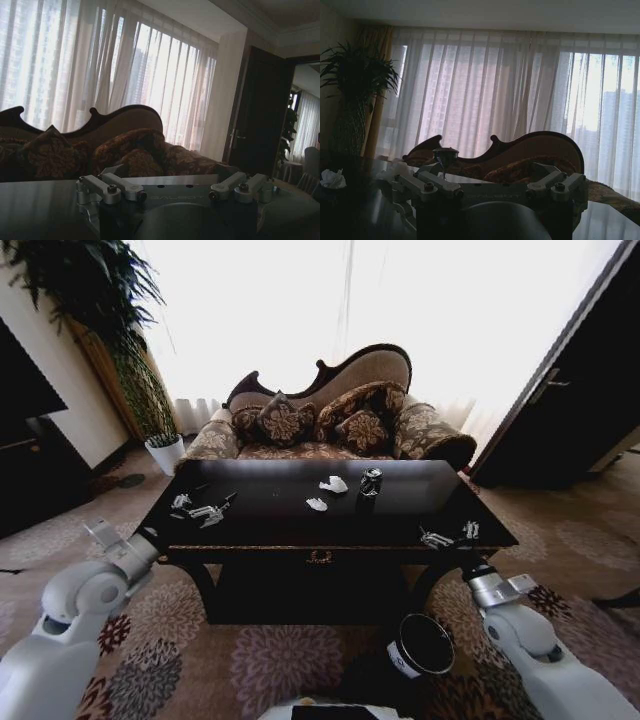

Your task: Move to the front of the table and place the trash on the table into the trash bin.

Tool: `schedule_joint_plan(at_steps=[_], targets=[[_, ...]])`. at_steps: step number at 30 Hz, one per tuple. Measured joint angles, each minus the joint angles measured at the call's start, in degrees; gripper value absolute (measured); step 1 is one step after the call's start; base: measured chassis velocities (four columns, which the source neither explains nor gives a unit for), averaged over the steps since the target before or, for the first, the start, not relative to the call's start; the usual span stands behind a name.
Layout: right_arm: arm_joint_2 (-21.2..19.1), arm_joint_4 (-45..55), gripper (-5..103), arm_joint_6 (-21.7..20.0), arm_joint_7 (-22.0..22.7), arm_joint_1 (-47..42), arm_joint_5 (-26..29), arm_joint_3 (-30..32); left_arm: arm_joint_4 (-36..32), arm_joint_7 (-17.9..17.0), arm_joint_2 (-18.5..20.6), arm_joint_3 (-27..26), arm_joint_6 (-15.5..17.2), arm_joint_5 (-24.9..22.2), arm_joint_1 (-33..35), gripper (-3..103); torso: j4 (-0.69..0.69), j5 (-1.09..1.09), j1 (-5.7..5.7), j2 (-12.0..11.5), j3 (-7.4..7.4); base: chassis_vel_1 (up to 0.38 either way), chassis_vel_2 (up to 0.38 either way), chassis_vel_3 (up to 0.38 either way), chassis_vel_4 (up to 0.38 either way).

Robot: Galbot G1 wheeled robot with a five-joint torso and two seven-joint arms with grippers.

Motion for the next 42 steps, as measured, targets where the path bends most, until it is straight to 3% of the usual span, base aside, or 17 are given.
schedule_joint_plan(at_steps=[4,7,15,21,29,42], targets=[[-1.83,-0.92,100,-3.62,4.67,4.31,1.35,-3.96,-0.47,-0.13,-0.45,0.84,0.44,0.32,-0.02,100,0.0,-0.01,0.0,0.0,0.0,0.0,0.0,0.0,0.0],[-2.71,-2.18,100,-4.32,5.66,7.26,1.68,-6.79,-0.8,-0.15,-0.43,0.91,0.7,0.38,0.15,100,0.01,0.0,0.0,0.0,0.0,0.0,0.0,0.0,0.0],[-6.27,-9.03,100,-3.69,5.17,20.18,5.56,-17.59,-0.14,-0.16,0.58,0.56,0.85,0.46,0.58,100,0.01,0.0,0.0,0.0,0.0,0.0,0.0,0.0,0.0],[-7.35,-11.62,100,-4.16,4.67,25.1,7.91,-23.33,1.39,-0.14,0.47,1.0,0.86,1.17,0.38,100,0.02,0.0,0.01,0.0,0.0,0.0,0.0,0.0,0.0],[-10.14,-10.42,100,-7.2,6.17,25.54,9.6,-23.51,2.53,-0.14,-0.1,2.4,0.85,1.93,-0.69,100,0.0,0.01,0.0,0.01,-0.01,0.0,0.0,0.0,0.0],[-15.06,-4.88,100,-18.86,7.73,26.11,13.54,-20.62,2.37,-0.07,-0.82,2.88,0.73,2.43,-0.86,100,0.0,0.0,0.0,0.01,-0.01,0.0,0.0,0.0,0.0]])
